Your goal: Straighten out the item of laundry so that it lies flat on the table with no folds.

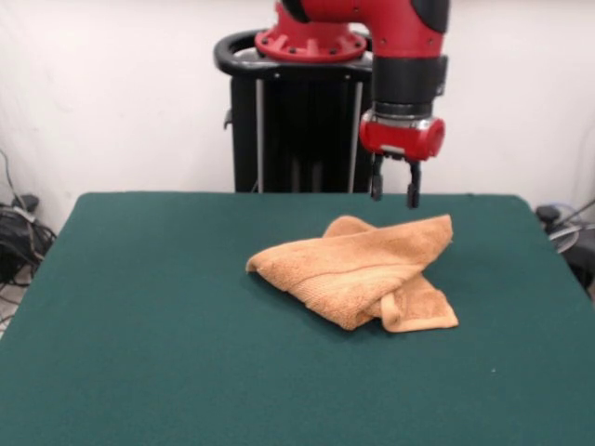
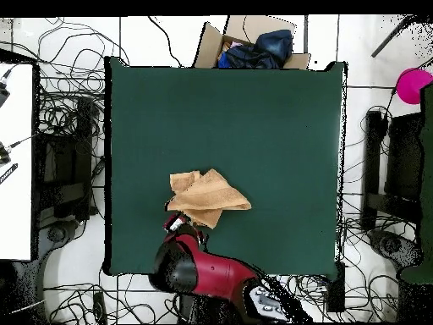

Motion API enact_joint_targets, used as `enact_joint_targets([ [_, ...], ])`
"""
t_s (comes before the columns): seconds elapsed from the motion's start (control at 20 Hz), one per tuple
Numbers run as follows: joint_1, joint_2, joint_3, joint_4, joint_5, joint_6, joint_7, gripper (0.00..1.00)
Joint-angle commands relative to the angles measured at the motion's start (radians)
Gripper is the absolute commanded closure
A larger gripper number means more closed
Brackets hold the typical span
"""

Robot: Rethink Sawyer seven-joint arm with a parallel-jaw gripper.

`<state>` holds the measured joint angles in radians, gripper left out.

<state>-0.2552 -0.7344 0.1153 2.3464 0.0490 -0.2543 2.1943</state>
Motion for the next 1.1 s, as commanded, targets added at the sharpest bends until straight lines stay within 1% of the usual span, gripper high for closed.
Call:
enact_joint_targets([
  [0.05,-0.090,0.113,0.223,0.004,-0.035,-0.195,0.368,0.00],
  [0.15,-0.111,0.127,0.253,0.006,-0.048,-0.243,0.387,0.00],
  [0.3,-0.117,0.125,0.262,0.013,-0.039,-0.236,0.365,0.00],
  [0.5,-0.139,0.148,0.306,0.016,-0.034,-0.277,0.386,0.00],
  [0.6,-0.146,0.157,0.313,0.021,-0.028,-0.274,0.384,0.00],
  [1.1,-0.107,0.165,0.287,0.032,0.024,-0.223,0.349,0.00],
])
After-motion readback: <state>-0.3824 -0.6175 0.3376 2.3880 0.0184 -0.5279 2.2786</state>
